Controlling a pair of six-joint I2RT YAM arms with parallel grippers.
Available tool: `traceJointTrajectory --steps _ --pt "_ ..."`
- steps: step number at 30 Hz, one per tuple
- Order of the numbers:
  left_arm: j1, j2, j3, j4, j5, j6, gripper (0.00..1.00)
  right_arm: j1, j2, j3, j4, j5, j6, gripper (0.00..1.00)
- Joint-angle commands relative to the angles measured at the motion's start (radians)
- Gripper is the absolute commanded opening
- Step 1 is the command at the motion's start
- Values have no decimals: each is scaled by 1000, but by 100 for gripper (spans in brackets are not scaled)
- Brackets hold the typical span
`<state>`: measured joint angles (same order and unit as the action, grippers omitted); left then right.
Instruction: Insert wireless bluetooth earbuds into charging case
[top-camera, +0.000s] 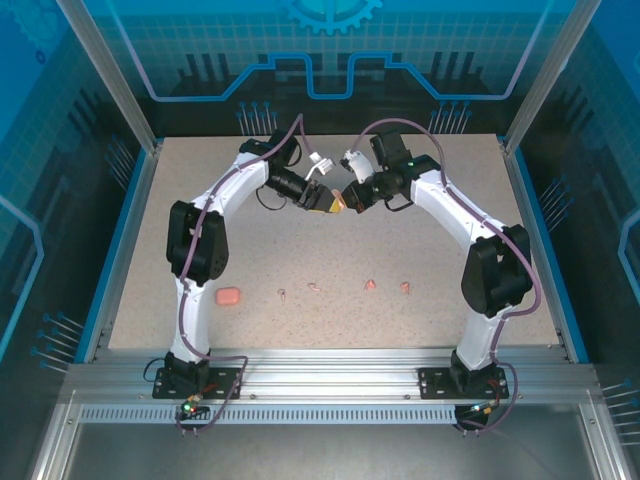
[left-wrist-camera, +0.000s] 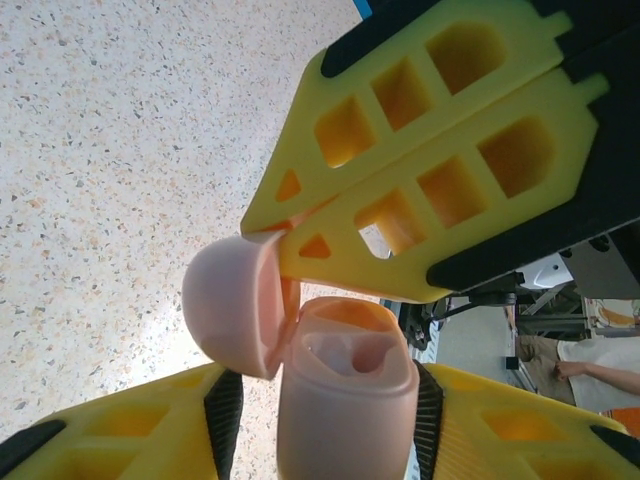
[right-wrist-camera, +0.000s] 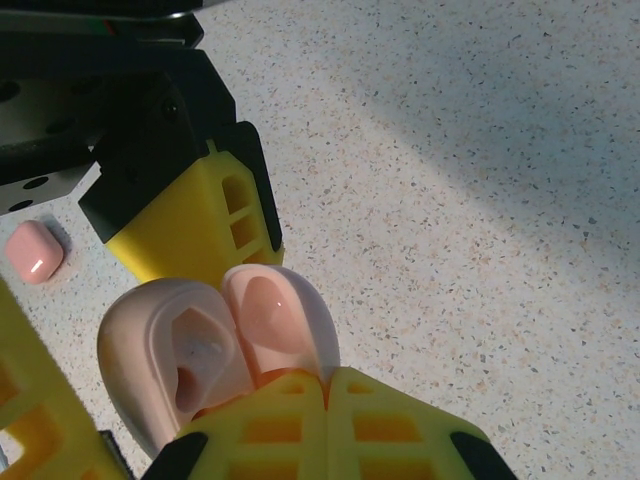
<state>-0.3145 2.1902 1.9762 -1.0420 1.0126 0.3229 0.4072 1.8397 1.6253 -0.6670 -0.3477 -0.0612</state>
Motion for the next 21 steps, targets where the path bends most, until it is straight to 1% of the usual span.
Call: traceJointTrajectory --steps 1,10,14,17,21 --pt "-5 13 38 -4 43 12 46 12 -15 27 -29 -11 -14 0" --pt "-6 14 44 29 45 -10 43 11 -14 19 -29 -13 -15 0" --pt "-6 15 47 32 44 -10 40 12 -15 21 -31 -13 -15 0" --pt "-6 17 47 36 46 -11 34 12 -13 21 -31 -13 -14 0" --pt "-6 20 46 31 47 -8 32 12 -10 22 -30 -12 -13 0"
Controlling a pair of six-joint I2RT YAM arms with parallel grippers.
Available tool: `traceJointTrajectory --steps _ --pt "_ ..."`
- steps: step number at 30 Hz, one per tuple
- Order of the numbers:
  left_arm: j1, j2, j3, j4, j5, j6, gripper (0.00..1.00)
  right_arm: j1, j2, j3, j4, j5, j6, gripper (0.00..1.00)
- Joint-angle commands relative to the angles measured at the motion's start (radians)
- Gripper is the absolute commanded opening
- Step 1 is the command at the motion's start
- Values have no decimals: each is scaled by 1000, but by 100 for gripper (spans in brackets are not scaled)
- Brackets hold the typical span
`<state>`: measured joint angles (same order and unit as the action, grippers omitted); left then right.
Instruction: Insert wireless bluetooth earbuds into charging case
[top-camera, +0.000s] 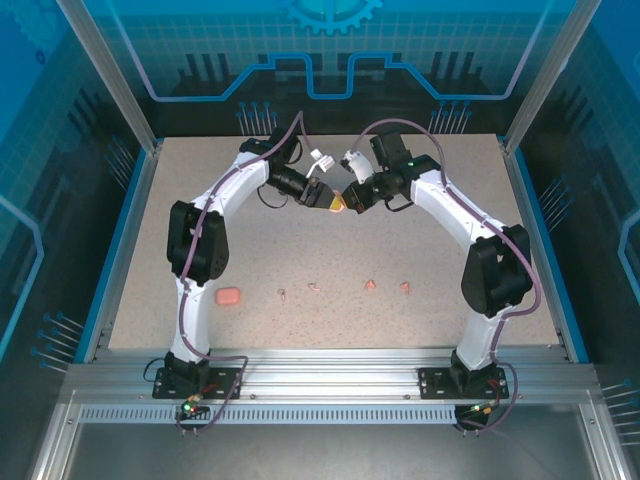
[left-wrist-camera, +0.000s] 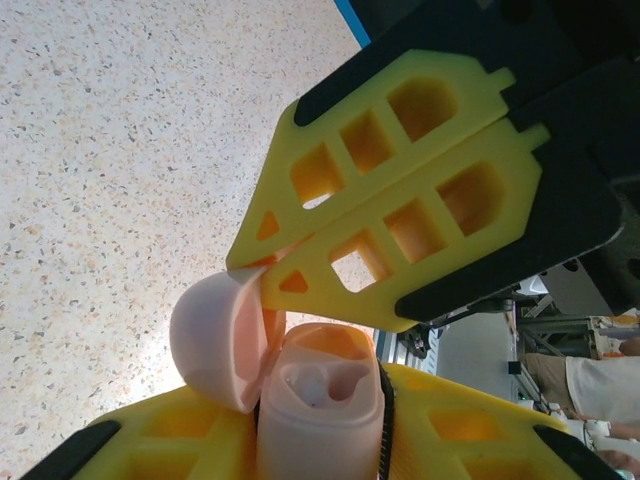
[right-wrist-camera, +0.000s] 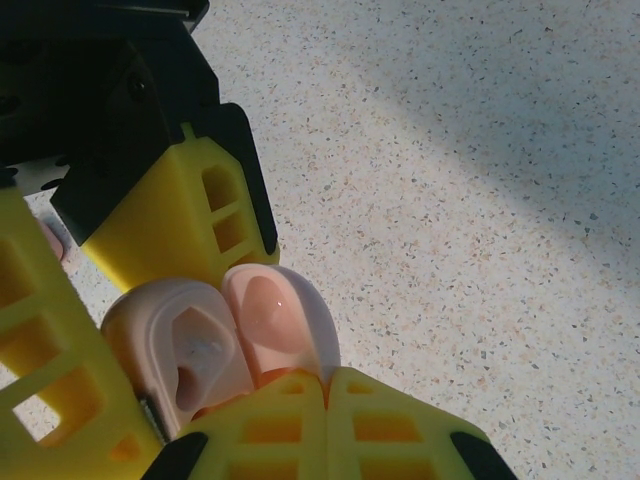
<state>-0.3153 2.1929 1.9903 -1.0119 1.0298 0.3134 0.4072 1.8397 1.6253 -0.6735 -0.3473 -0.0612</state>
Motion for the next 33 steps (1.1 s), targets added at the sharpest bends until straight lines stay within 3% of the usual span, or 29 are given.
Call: traceJointTrajectory --steps 1,8,15,17,21,33 --pt "-5 17 33 -1 31 4 32 12 -9 24 -23 -11 -11 0" --pt "-5 20 30 -18 41 16 22 12 -5 32 -22 -6 -9 0" --pt "-5 20 25 -19 38 23 1 7 -4 45 -18 -1 21 0" --pt "-5 19 25 -18 35 24 0 3 -10 41 -14 -5 29 0" --pt "-4 16 18 -6 30 17 0 -4 -19 46 -11 -12 42 6" --pt "-1 -20 -67 127 -52 -50 0 -61 -108 38 5 -51 135 44"
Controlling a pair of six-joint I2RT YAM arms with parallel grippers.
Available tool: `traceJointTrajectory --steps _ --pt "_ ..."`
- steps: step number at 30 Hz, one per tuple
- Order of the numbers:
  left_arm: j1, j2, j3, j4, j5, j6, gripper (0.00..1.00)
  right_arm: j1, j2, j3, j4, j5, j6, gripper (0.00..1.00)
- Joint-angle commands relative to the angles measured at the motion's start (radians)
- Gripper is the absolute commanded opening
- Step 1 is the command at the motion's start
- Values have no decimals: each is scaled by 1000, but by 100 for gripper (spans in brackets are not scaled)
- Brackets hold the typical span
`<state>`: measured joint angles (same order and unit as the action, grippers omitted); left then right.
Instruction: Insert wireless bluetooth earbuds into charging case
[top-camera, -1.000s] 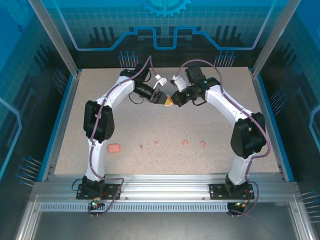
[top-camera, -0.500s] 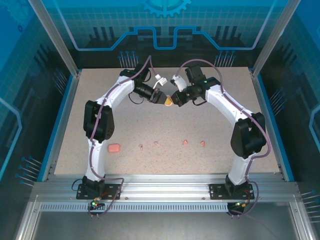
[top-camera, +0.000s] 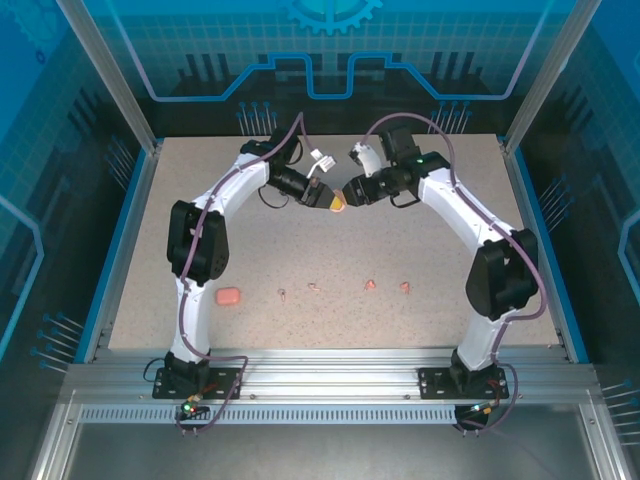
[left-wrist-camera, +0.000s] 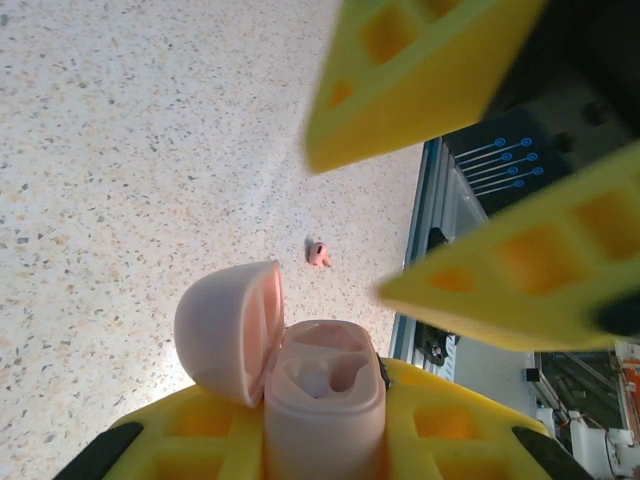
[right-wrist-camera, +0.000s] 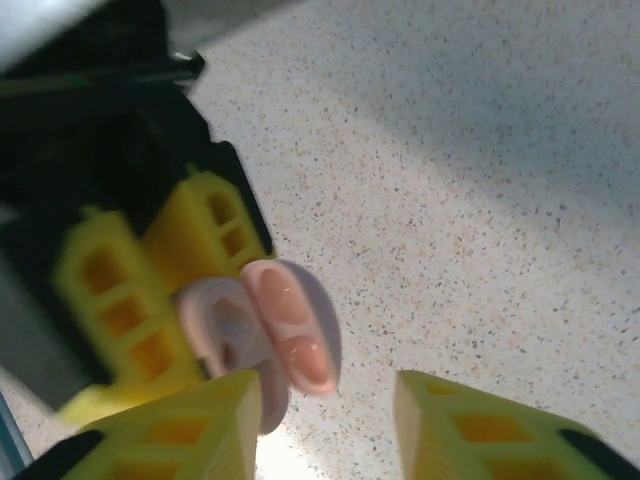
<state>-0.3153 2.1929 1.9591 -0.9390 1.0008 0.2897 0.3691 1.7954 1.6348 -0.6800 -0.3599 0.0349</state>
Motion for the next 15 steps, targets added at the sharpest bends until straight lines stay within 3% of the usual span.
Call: traceJointTrajectory --steps 1,10,15 --pt "1 -28 -53 77 -32 -39 0 -28 -74 25 14 -39 50 46" --pt "36 -169 -265 332 -155 -180 0 -95 -157 -13 60 -35 195 63" --pt "55 -272 -426 473 -194 -238 0 -104 -165 -18 56 -23 253 65"
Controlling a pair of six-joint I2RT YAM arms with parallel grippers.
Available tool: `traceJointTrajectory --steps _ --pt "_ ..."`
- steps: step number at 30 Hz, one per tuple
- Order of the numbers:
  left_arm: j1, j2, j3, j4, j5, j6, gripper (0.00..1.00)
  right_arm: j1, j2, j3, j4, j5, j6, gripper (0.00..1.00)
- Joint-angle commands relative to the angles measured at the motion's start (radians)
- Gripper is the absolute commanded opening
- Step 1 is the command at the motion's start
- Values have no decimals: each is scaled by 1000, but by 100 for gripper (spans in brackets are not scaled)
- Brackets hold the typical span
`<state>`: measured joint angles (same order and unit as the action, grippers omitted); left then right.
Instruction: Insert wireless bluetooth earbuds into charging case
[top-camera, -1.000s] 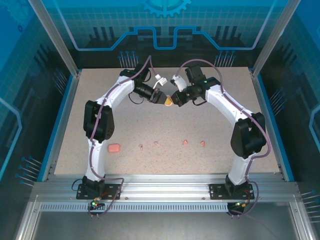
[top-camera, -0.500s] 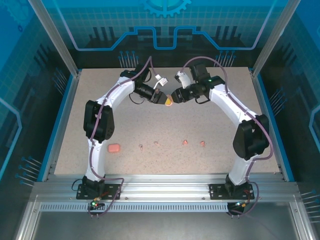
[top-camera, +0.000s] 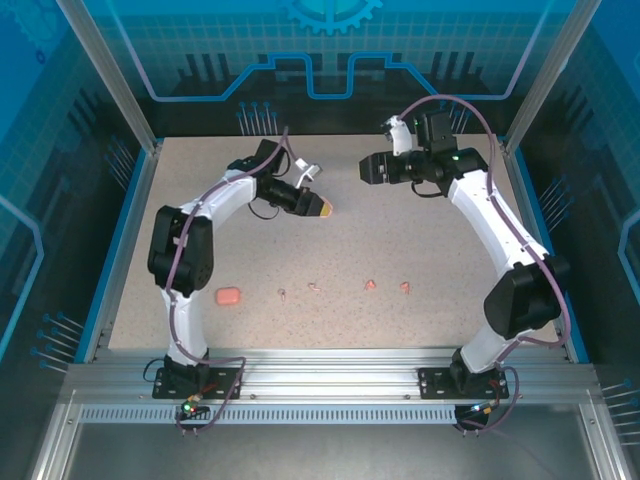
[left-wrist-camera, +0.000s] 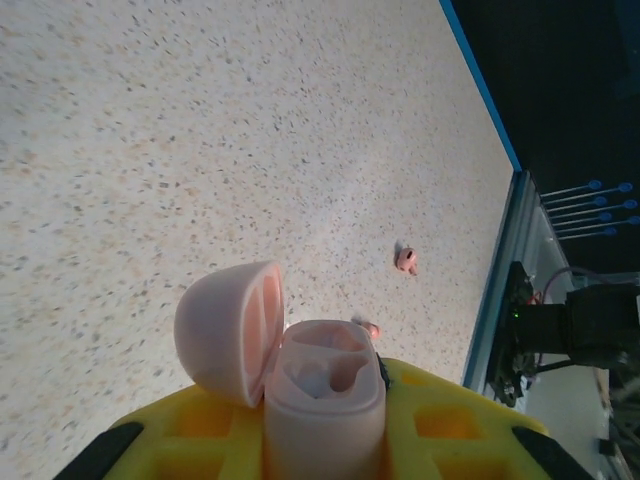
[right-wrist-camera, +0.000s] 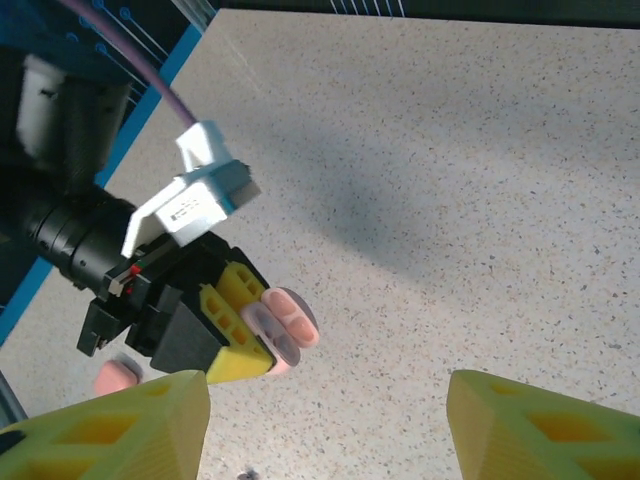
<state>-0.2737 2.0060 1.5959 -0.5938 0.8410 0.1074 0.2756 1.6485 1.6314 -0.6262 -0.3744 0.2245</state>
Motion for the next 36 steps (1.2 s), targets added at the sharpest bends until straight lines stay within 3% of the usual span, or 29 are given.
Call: traceJointTrajectory --steps 1,16,25,36 --pt "16 -103 -96 159 -41 -67 0 -9 -18 -17 1 -4 72 65" --pt "22 -445 -624 724 -283 -264 0 32 -79 -271 -27 189 228 68" --pt "19 -513 -797 969 -412 -344 0 197 -44 -354 -16 268 219 68" --pt "3 -562 -934 1142 -603 -354 0 382 35 -355 -27 370 207 67"
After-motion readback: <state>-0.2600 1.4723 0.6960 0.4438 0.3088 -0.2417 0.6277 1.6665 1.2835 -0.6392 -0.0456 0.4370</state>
